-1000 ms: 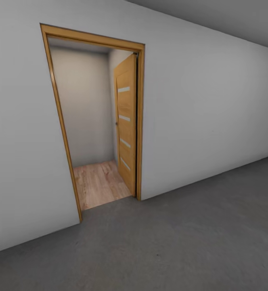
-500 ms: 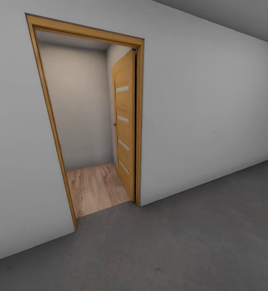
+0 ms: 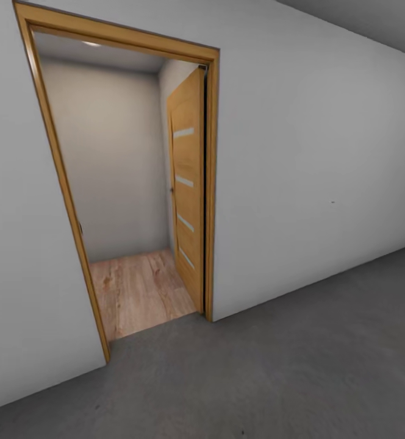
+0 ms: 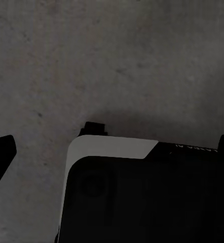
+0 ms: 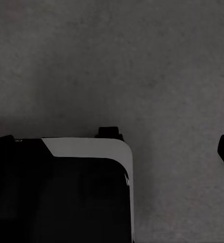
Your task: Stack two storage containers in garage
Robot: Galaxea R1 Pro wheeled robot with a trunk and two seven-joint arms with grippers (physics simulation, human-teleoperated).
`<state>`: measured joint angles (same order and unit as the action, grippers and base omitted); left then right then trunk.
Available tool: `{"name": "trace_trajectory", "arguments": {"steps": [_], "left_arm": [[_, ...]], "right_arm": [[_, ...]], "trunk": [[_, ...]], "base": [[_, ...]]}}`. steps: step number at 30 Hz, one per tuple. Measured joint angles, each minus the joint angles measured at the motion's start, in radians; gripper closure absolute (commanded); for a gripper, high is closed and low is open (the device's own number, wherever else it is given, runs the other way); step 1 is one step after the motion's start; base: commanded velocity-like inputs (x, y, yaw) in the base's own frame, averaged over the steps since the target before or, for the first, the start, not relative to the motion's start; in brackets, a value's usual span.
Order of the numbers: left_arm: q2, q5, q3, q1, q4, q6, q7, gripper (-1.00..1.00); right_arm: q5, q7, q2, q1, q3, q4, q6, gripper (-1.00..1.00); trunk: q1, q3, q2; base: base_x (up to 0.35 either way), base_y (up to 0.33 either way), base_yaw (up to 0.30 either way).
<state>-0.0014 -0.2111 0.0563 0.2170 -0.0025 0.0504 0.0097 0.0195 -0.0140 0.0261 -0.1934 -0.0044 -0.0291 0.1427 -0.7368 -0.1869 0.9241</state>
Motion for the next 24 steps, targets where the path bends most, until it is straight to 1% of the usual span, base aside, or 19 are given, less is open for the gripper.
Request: {"name": "trace_trajectory", "arguments": {"steps": [24], "left_arm": [[0.000, 0.000, 0.000, 0.000, 0.000, 0.000, 0.000, -1.00]], "right_arm": [[0.000, 0.000, 0.000, 0.000, 0.000, 0.000, 0.000, -1.00]], "trunk": [[0.000, 0.000, 0.000]], "base": [[0.323, 0.000, 0.000]]}}
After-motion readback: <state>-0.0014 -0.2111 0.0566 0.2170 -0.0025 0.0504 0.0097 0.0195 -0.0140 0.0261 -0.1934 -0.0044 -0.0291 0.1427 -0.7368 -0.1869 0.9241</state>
